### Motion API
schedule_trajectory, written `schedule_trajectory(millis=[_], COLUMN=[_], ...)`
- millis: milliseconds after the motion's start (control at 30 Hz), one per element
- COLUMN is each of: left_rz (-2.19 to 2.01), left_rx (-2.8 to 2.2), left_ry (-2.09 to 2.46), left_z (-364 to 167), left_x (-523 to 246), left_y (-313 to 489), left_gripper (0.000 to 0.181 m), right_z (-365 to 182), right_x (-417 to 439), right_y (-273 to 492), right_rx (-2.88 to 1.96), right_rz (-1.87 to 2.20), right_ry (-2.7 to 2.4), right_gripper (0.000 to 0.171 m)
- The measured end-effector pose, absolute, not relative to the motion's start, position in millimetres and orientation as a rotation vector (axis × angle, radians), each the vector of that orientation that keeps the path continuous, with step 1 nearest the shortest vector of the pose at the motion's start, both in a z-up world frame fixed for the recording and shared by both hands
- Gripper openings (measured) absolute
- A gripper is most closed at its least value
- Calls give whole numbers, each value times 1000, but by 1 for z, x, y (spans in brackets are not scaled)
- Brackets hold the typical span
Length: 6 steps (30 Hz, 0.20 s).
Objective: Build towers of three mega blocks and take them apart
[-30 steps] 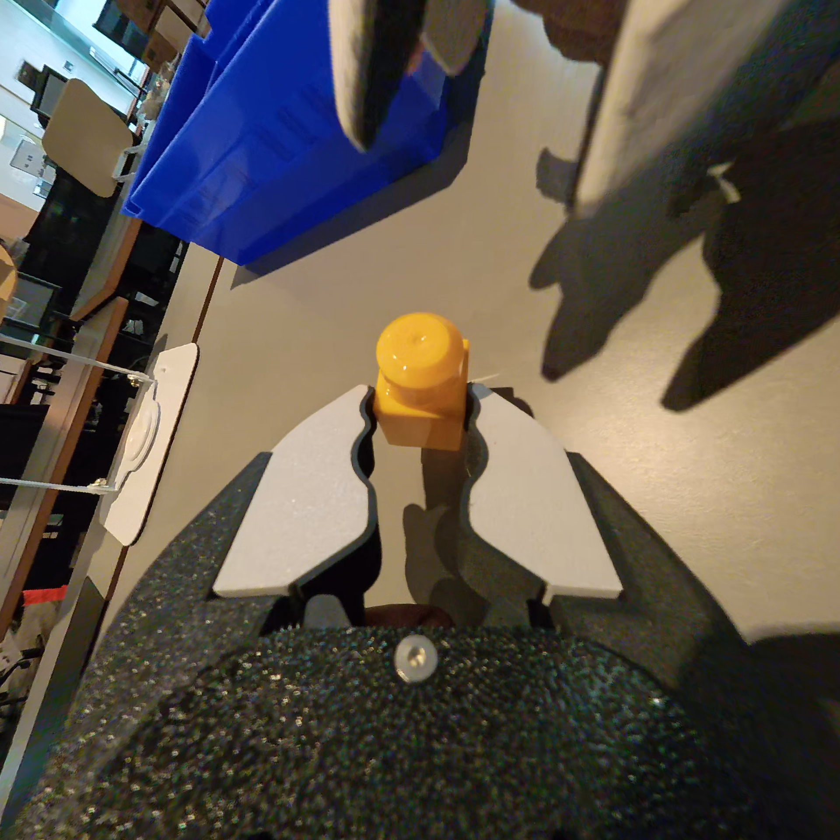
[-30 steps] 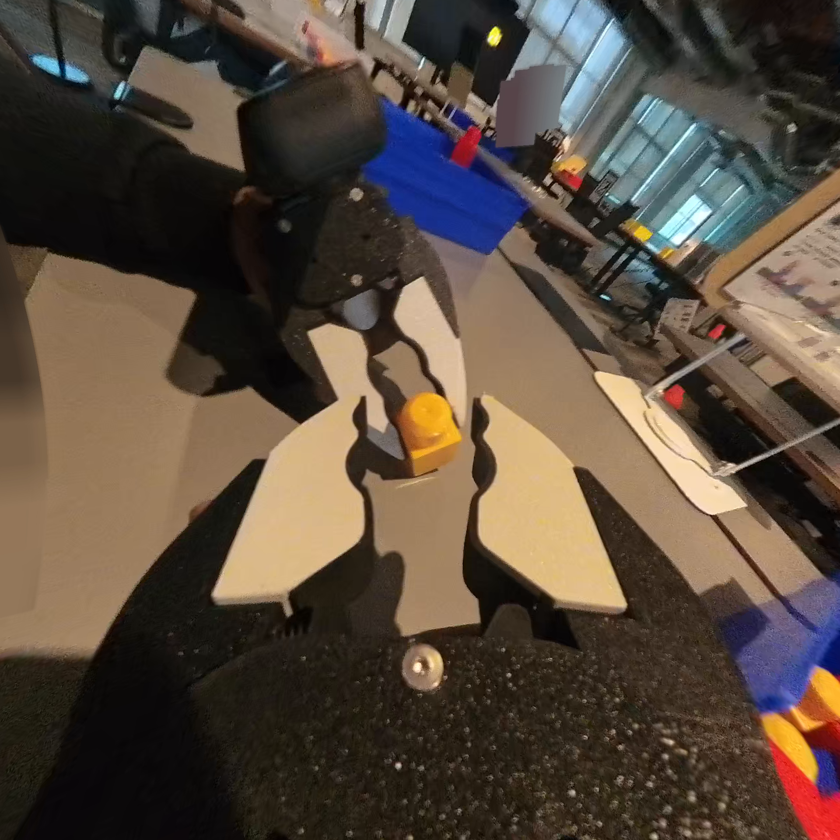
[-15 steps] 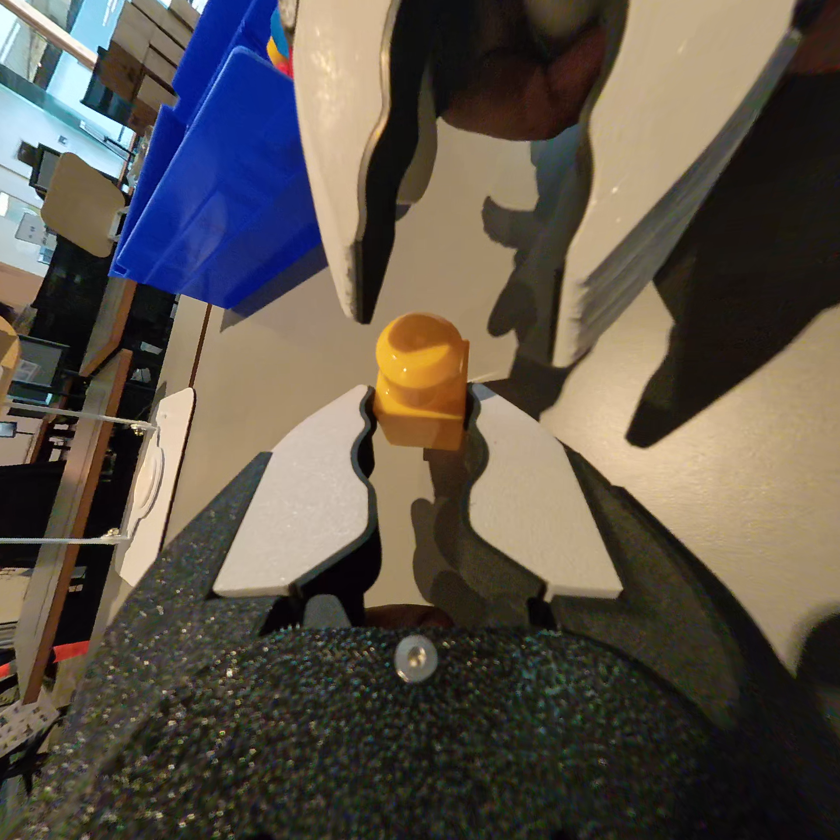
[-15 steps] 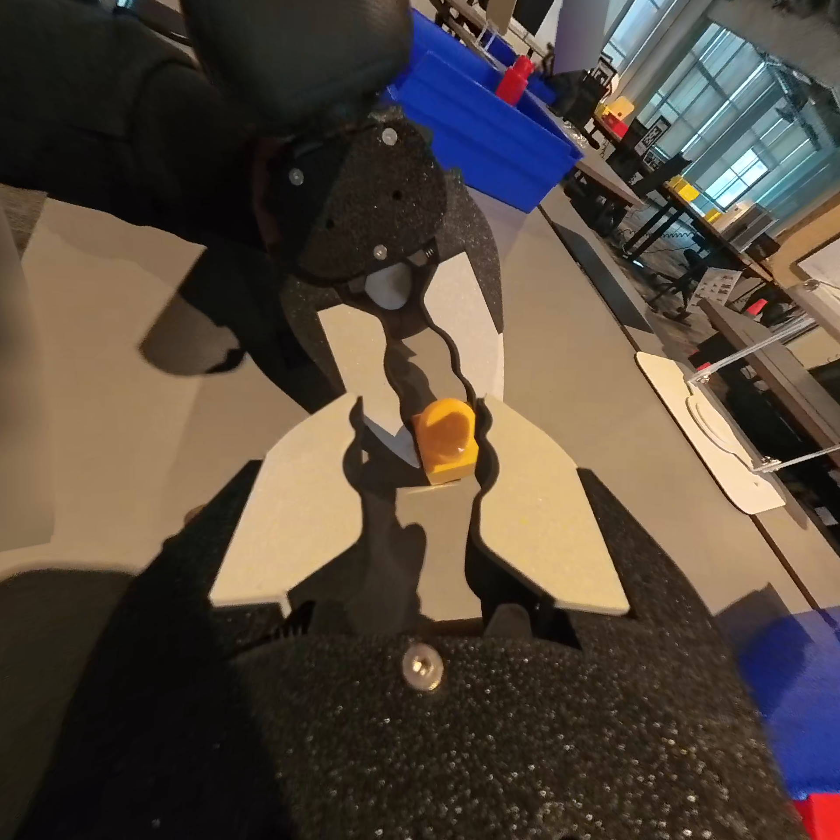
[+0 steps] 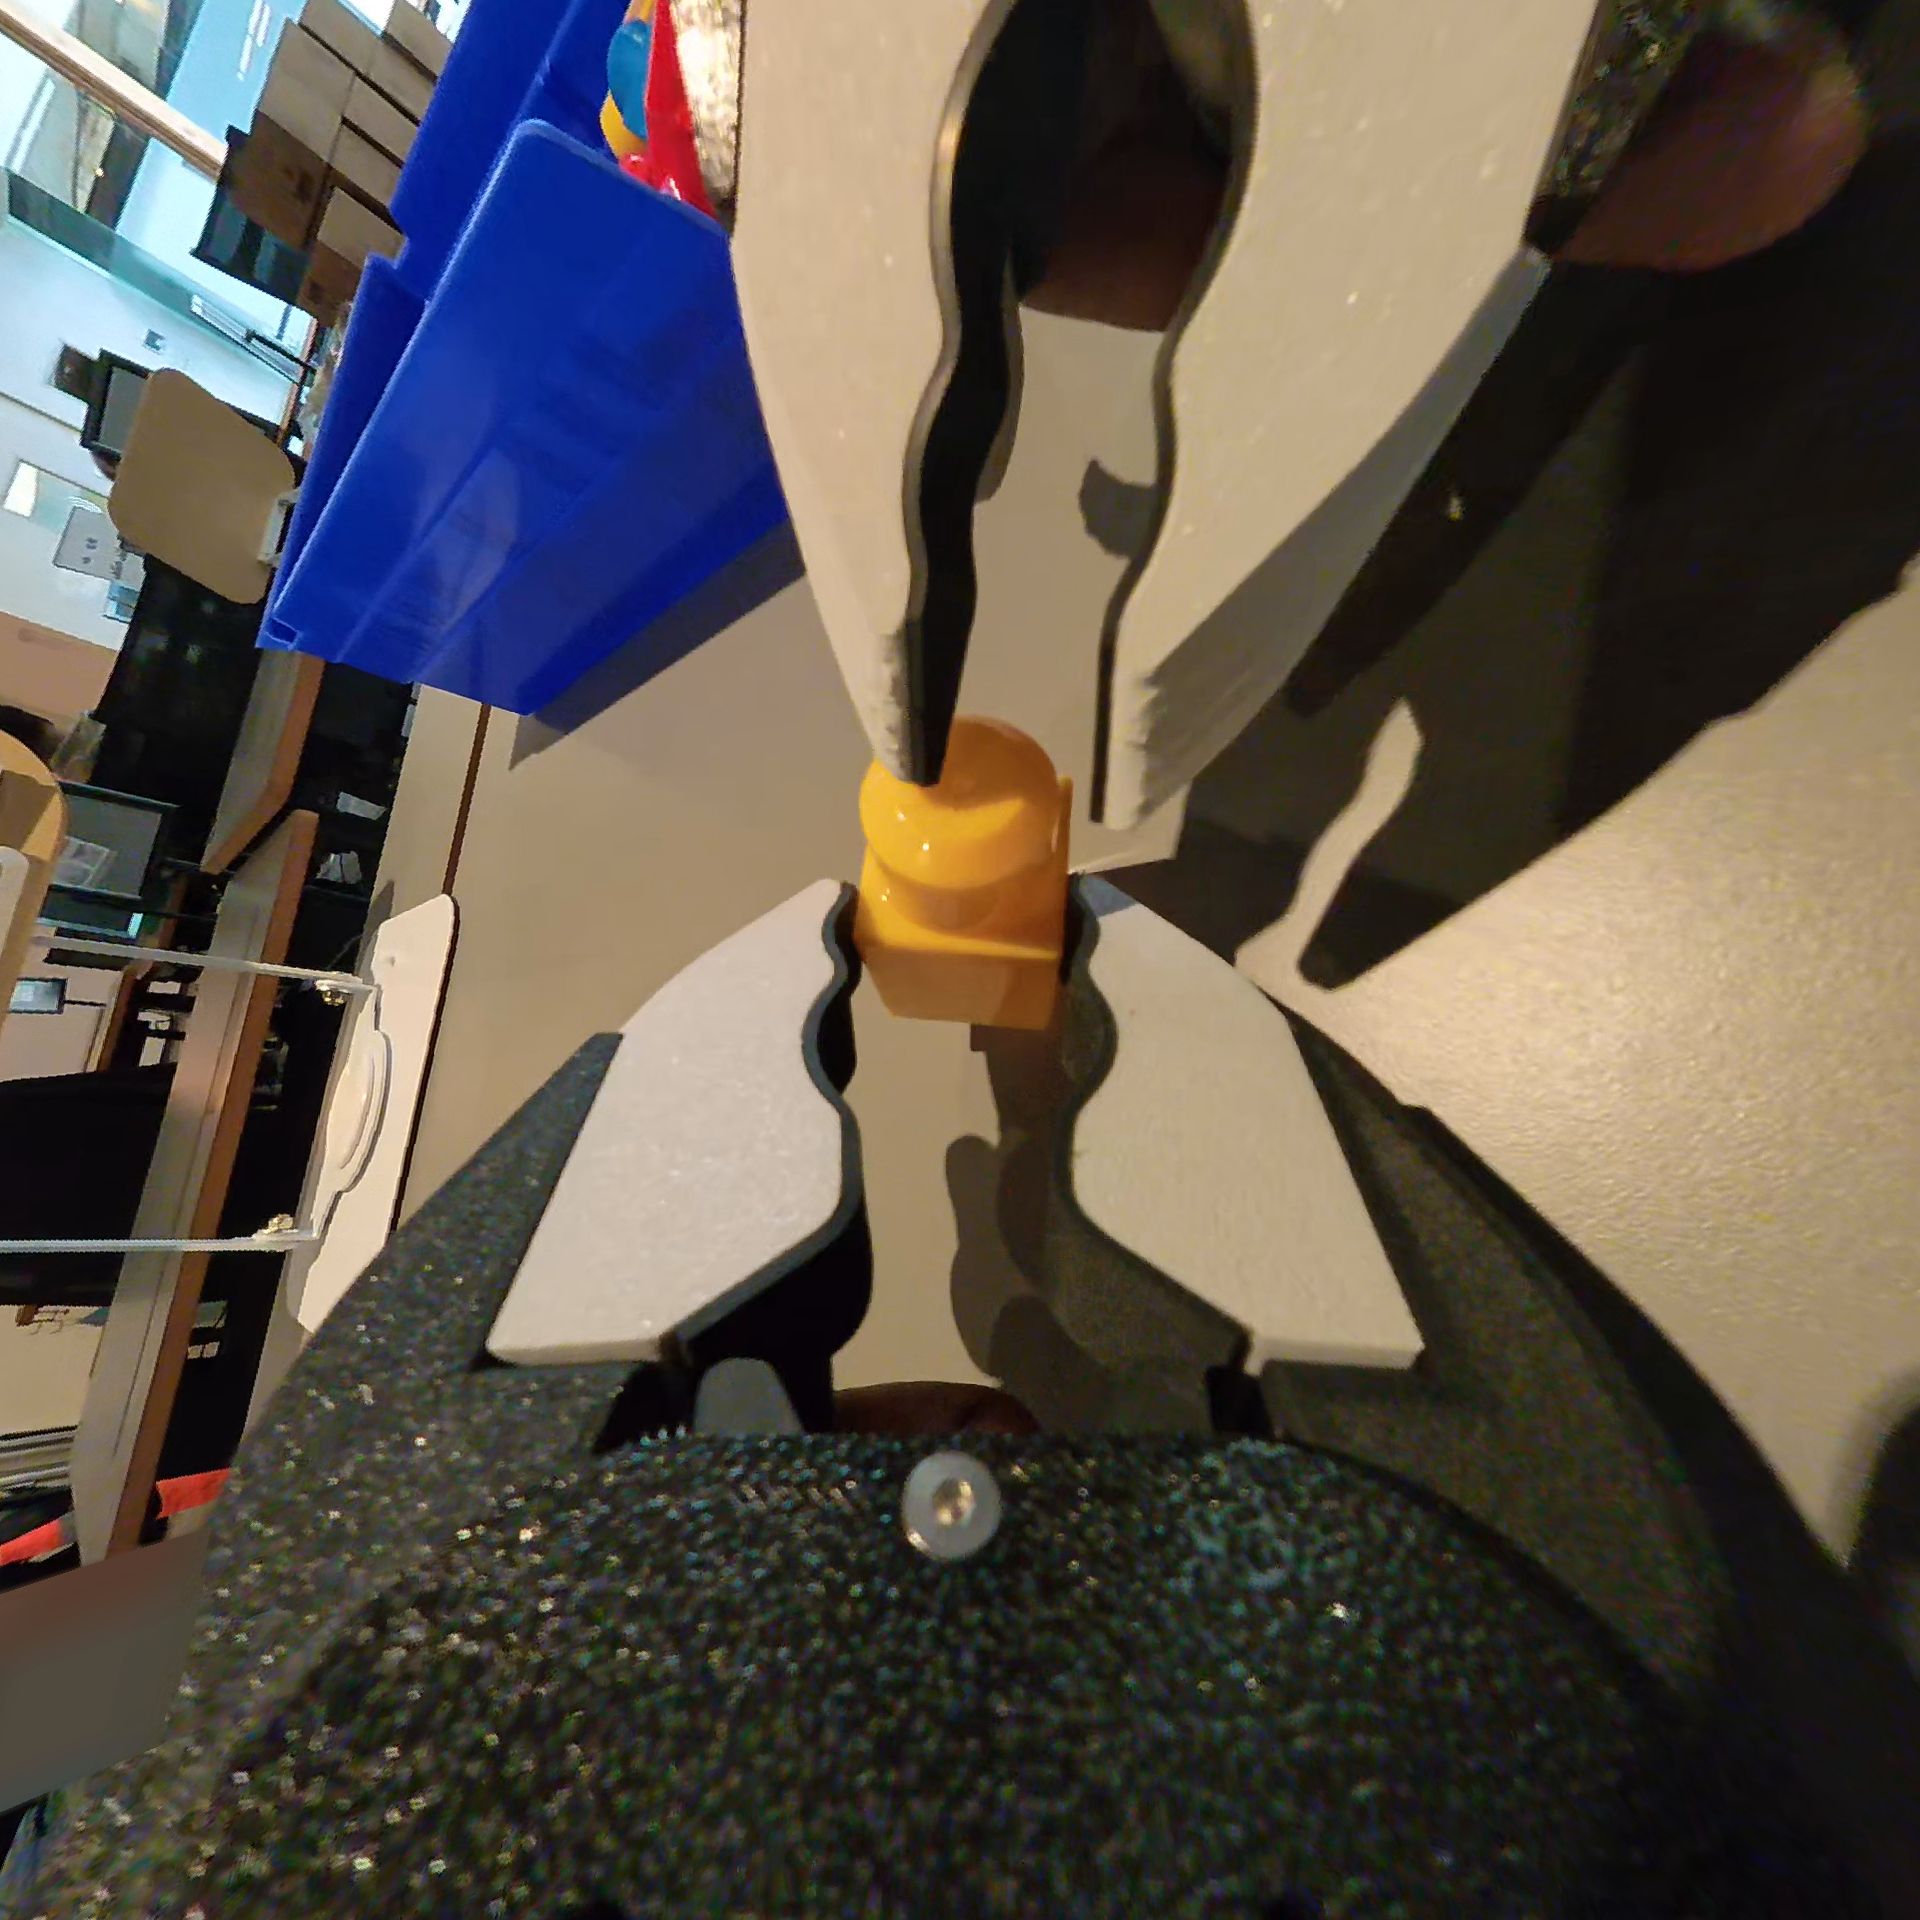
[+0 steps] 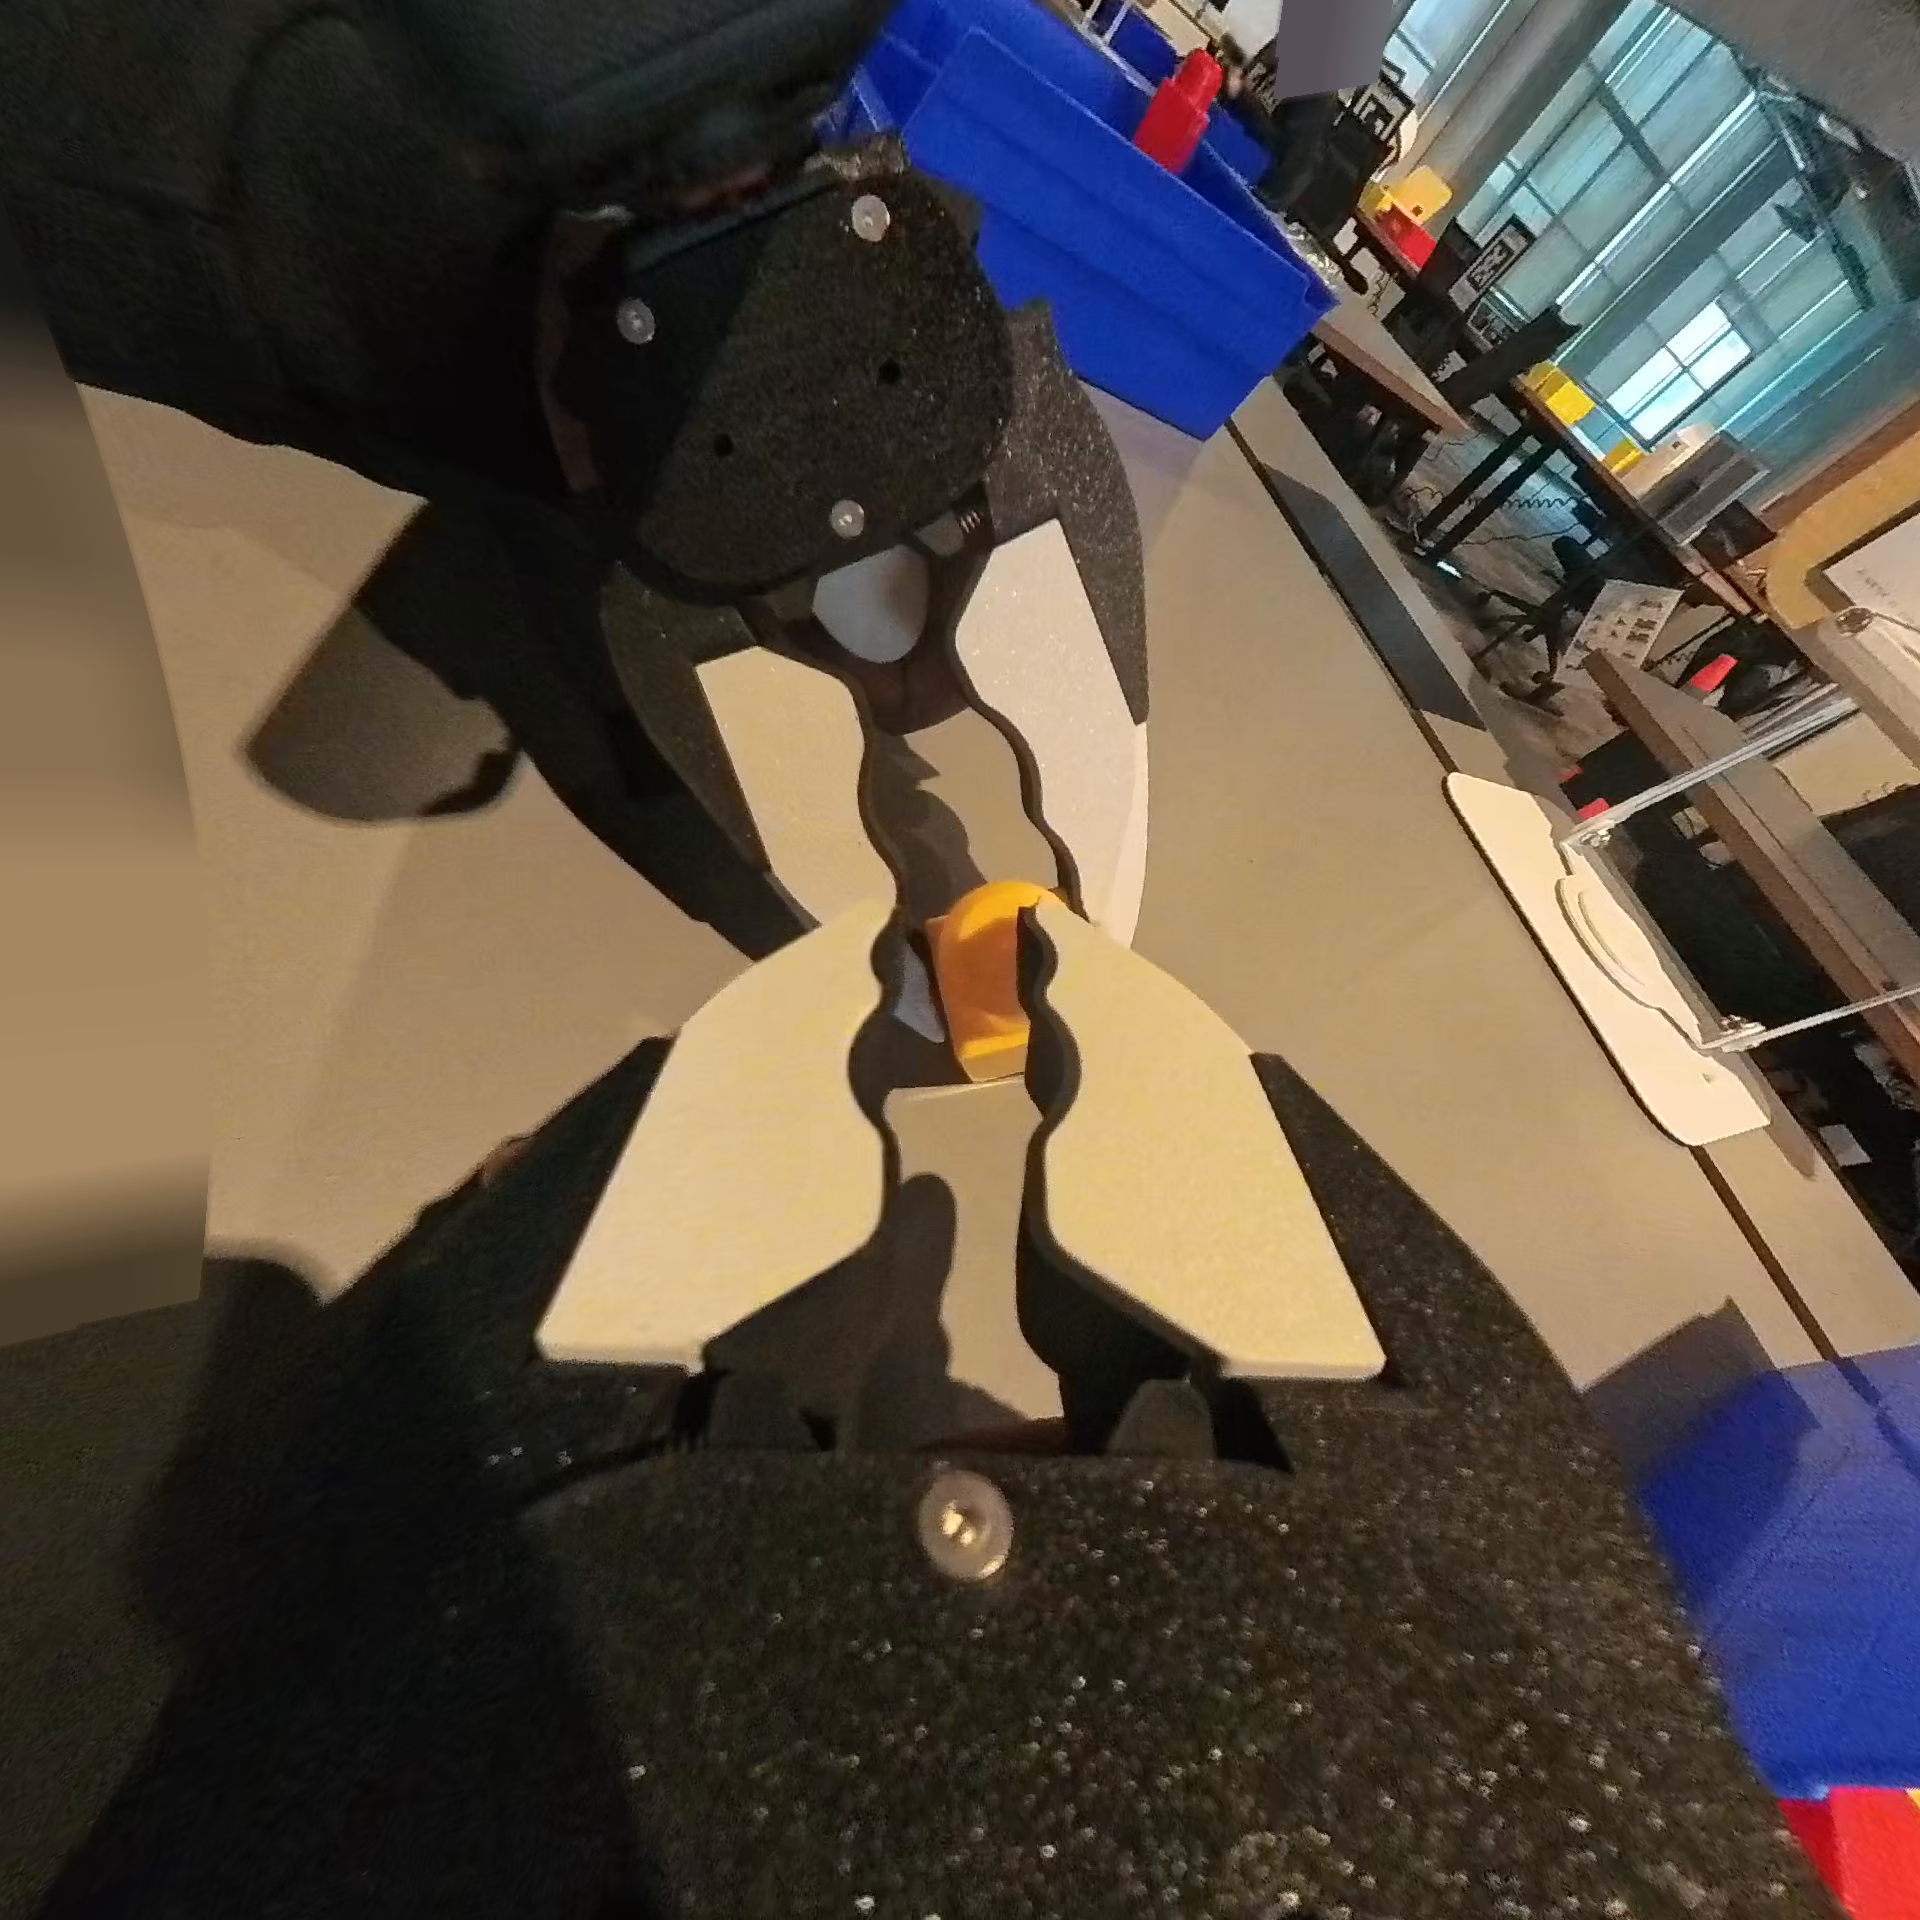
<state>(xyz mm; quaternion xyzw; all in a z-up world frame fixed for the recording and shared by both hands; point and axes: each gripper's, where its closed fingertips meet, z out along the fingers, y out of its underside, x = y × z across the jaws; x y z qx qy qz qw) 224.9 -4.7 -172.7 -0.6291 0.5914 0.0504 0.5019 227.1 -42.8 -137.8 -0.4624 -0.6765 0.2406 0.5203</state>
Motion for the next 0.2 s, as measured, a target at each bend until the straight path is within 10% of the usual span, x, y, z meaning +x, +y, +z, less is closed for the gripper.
schedule_trajectory(millis=[200], left_rz=[122], left_rx=[-1519], left_ry=[1430], left_z=[-173], left_x=[225], left_y=[-5], left_gripper=[37], right_z=[-137], right_x=[227], right_y=[-42], right_rx=[-1105], right_rz=[569], right_ry=[-1615], right_gripper=[28])
